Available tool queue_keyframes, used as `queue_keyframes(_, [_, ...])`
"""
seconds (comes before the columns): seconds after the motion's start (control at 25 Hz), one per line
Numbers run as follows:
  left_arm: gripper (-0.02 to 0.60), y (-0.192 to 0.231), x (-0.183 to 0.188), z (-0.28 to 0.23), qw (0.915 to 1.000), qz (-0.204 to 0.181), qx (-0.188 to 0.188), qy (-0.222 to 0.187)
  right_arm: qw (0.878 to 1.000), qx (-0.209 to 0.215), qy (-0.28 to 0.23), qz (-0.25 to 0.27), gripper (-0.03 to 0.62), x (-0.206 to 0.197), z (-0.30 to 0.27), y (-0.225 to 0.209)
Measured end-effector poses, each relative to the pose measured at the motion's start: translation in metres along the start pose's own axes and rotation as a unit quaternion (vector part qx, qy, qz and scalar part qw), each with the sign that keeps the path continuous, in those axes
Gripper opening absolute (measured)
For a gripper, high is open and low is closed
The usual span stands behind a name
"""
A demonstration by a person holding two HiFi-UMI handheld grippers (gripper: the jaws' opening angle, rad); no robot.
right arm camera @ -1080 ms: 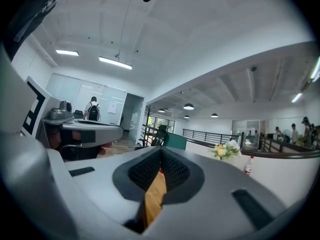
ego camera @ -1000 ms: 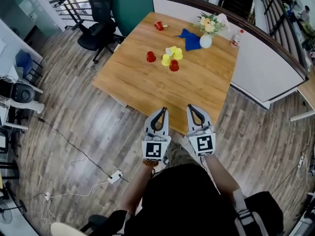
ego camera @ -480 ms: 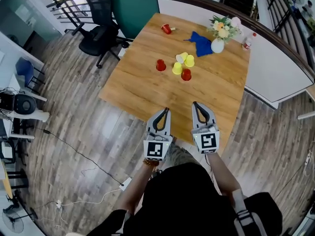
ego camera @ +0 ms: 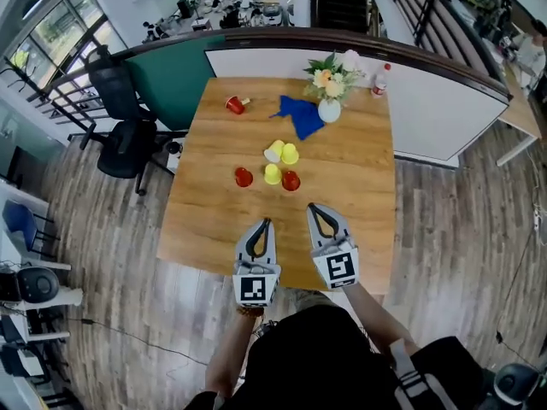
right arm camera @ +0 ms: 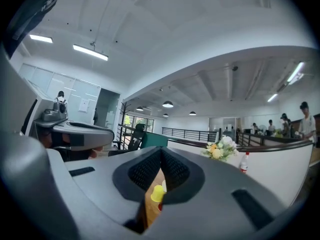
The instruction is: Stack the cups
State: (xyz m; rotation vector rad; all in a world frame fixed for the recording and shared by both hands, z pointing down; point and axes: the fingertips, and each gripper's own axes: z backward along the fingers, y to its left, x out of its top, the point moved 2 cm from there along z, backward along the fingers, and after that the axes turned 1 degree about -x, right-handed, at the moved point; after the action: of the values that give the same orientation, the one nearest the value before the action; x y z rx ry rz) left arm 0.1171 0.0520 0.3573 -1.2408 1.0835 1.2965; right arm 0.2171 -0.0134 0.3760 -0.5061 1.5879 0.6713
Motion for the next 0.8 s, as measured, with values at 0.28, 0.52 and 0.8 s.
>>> queue_keyframes(0.28, [0.028, 0.004, -0.012, -0.041, 0.9985, -0.002, -0.054, 0.006, 0.999, -0.050, 0.006, -0.010, 0.008, -0.010, -0.015, -0.023])
queue_keyframes(0.52, [0.028, -0.014, -0.031, -0.065, 0.9944, 0.004, -0.103, 0.024, 0.995, -0.099, 0.009, -0.025, 0.008, -0.013, -0.001, -0.044])
queue_keyframes(0.8, [0.028, -0.039, -0.032, -0.083, 0.9880, 0.015, -0.153, 0.018, 0.988, -0.147, 0.030, -0.032, 0.008, -0.019, 0.024, -0.059])
